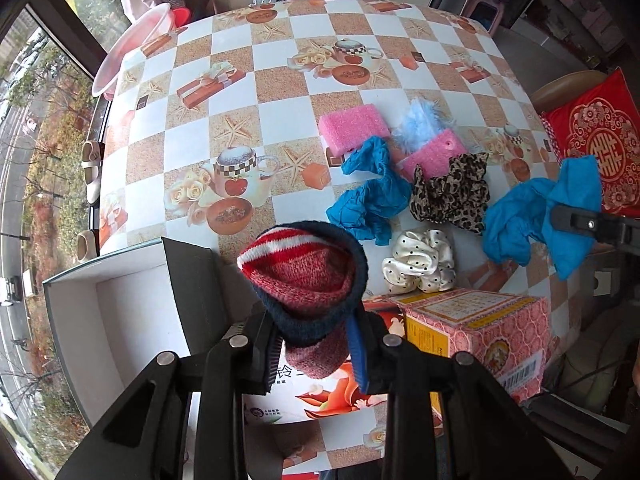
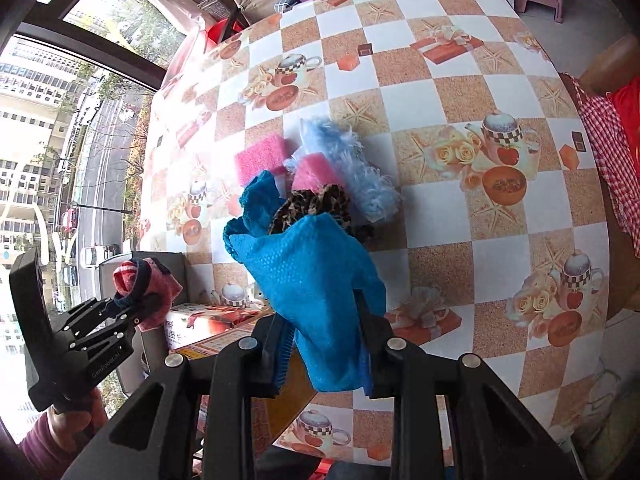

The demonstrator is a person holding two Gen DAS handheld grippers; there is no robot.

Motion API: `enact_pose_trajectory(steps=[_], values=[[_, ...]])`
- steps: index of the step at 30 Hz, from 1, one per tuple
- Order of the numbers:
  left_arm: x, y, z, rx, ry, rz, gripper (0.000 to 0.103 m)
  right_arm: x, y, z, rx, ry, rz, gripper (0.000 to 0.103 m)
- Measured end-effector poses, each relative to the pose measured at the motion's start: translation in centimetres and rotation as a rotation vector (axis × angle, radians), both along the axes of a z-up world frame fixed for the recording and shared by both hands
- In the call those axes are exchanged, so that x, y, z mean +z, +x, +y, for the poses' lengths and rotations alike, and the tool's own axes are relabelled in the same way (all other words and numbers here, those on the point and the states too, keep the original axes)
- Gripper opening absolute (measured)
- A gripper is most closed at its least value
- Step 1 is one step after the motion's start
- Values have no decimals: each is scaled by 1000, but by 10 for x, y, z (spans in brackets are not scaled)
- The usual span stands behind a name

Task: Organize soft objects
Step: 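Lift the sock with the left tool while the right tool lifts the blue cloth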

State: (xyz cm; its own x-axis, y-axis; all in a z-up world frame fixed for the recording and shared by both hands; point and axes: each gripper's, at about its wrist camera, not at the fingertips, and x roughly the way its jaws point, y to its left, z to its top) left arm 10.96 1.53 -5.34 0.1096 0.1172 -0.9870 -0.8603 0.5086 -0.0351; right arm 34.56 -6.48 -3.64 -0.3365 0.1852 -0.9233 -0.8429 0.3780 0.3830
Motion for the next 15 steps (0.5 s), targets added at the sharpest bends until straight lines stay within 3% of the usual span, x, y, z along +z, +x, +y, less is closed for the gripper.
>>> enact_pose_trajectory(steps=[15], values=[[13,-19,-30,5,34,-29,32,54,-43,4,99,77,-53,29]])
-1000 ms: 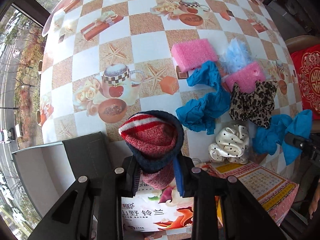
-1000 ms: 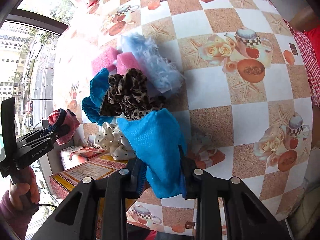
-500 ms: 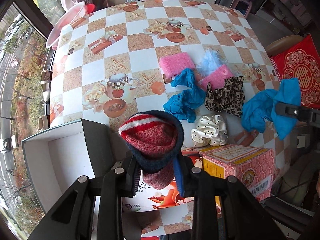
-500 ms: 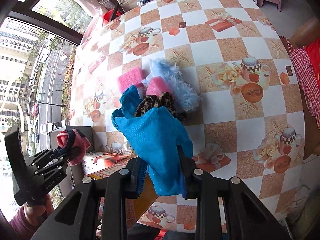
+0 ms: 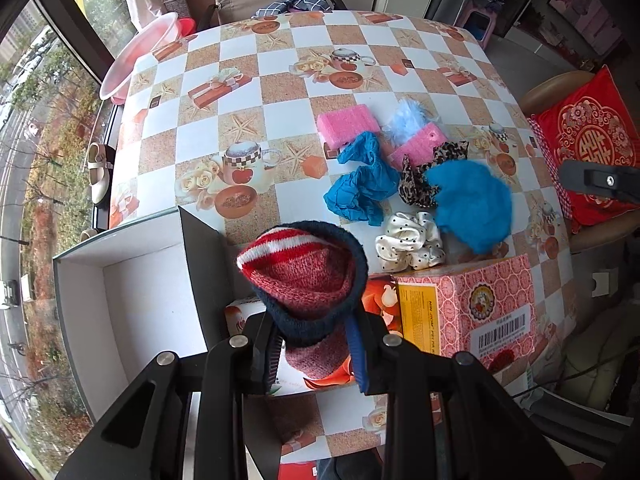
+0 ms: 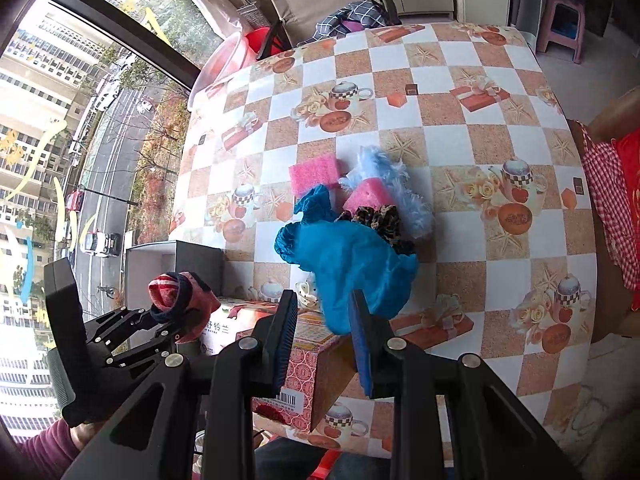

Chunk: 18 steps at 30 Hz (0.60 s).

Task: Organize soft objects
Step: 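Lift the sock with the left tool while the right tool lifts the blue cloth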

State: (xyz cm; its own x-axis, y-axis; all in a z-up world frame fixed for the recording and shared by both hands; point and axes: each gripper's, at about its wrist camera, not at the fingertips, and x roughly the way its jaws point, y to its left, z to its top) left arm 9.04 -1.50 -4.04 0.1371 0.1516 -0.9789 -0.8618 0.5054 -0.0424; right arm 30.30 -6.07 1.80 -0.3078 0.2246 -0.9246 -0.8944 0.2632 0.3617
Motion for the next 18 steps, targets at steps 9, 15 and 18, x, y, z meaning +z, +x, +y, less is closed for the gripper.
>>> enact_pose_trajectory(steps=[9,15,18], values=[[-2,-15,-10,-3,-13,19,32,-79,15,0,-26,-222,-107,93],[-6,-21,-10,9,-25,62,32,-154,43,-20,-102,-364,-82,93],[-10,-22,-11,15,-38,84,32,-178,43,-28,-111,-393,-56,93]])
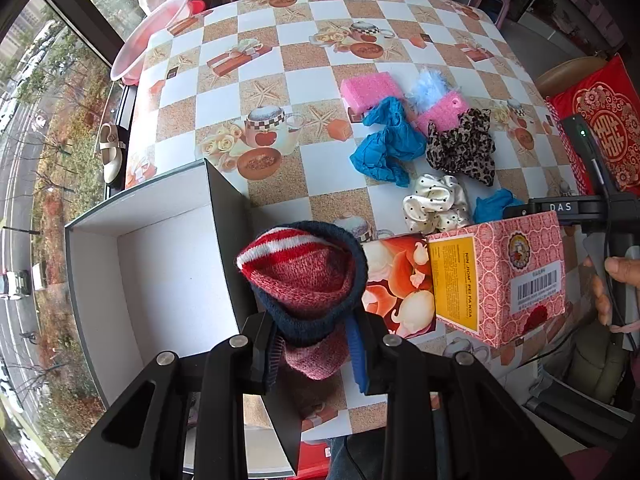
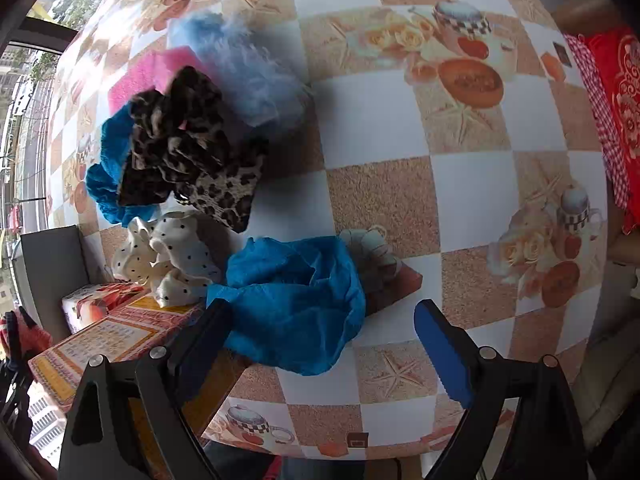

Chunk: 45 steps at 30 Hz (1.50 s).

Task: Organize soft objects
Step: 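Lift the sock with the left tool while the right tool lifts the blue cloth, then carry the sock and blue cloth with both tools over the white box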

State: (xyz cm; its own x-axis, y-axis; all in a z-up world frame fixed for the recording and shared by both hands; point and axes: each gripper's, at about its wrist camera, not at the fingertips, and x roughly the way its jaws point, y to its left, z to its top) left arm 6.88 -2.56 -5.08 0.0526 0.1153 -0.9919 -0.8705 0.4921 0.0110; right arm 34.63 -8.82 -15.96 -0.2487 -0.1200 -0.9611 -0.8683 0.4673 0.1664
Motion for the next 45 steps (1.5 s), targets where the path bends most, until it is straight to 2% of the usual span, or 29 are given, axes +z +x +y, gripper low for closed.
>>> enact_pose_trajectory(steps=[3,6,7,8,13,16,17,18,19,21,23,26,32,41,45], values=[[-5,2,-1,-2,-16,16,32,-15,-11,0,62,-20,-25,93],[-6,7,-2,-11,-22,27,32,-34,-11,-4,71,-82,-31,94],[-6,8,-2,-16,-22,29,32,-41,-9,-5,73,-120,-51,101],[-6,10,-2,-20,-20,30,32,-46,-9,-7,90,-167,-83,103],[-7,14,-1,-30,-22,33,32,-41,-17,-8,168,-136,-95,100],[-7,14,0,-33,-22,28,32,-28,-29,-6,229,-79,-104,76],[-7,15,0,-36,-22,27,32,-23,-32,-5,249,-51,-92,57],[-6,15,-1,-39,-20,26,32,-19,-33,-4,254,-18,-45,29],[-6,15,-1,-41,-19,25,32,-17,-33,-5,241,-2,-2,24],[-4,15,-2,-44,-16,20,32,-9,-29,-5,222,29,-6,24],[-2,14,-3,-43,-9,14,32,3,-20,-6,166,76,37,24],[-1,12,-3,-40,-5,3,32,29,-7,-7,118,138,49,24],[4,13,-1,-37,4,-27,32,89,-1,10,129,245,12,24],[13,12,-7,-68,25,-69,32,157,-41,23,158,368,5,24],[14,5,-11,-67,27,-85,32,171,-78,27,203,402,24,24]])
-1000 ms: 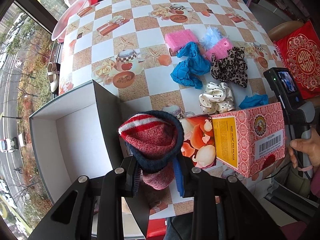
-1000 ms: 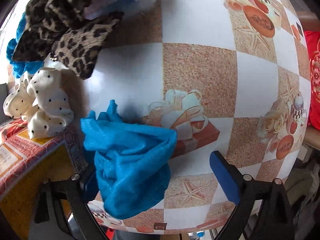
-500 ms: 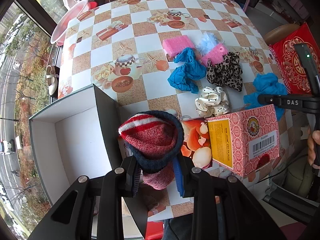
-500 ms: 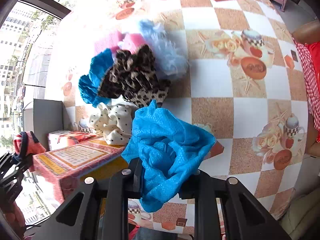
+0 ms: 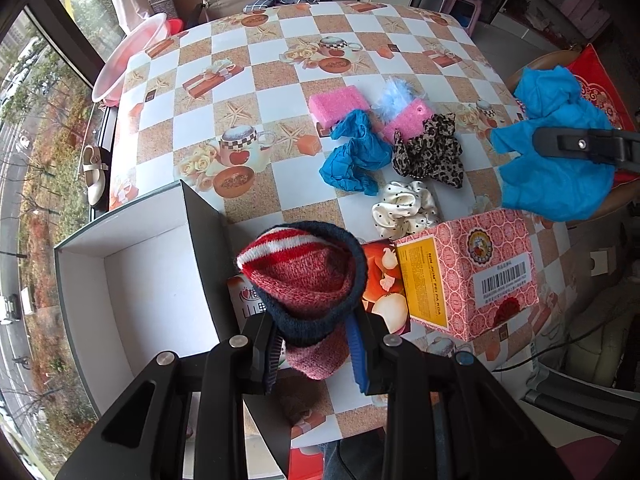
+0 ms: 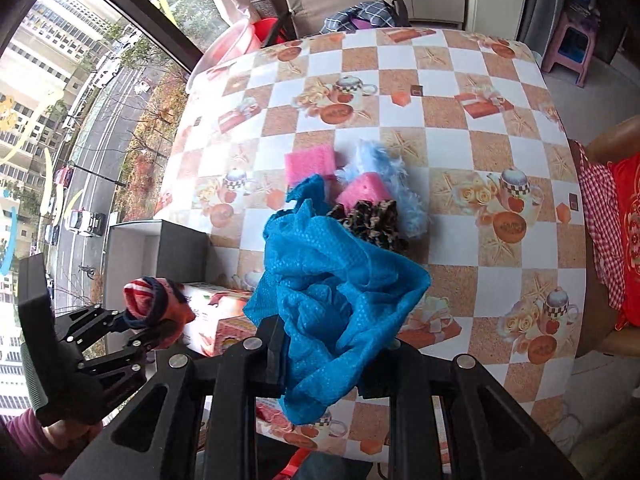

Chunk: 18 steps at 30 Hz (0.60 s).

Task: Organize soft objects
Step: 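Carry the sock and blue cloth with both tools over the white box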

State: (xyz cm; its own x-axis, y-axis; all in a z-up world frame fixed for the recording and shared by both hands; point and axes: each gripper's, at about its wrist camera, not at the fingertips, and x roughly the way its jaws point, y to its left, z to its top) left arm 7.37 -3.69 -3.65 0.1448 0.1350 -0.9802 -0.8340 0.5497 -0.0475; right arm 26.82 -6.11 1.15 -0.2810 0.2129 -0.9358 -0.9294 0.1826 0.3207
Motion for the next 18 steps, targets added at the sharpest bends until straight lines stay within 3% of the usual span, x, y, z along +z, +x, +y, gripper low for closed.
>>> enact_pose_trajectory(steps=[9,18], values=[[10,-32,-3,48,31,-40,32,22,-71,-3,127,25,33,24],[10,-96,-5,155,53,-31,32,3,-141,-6,223,-36,84,24]])
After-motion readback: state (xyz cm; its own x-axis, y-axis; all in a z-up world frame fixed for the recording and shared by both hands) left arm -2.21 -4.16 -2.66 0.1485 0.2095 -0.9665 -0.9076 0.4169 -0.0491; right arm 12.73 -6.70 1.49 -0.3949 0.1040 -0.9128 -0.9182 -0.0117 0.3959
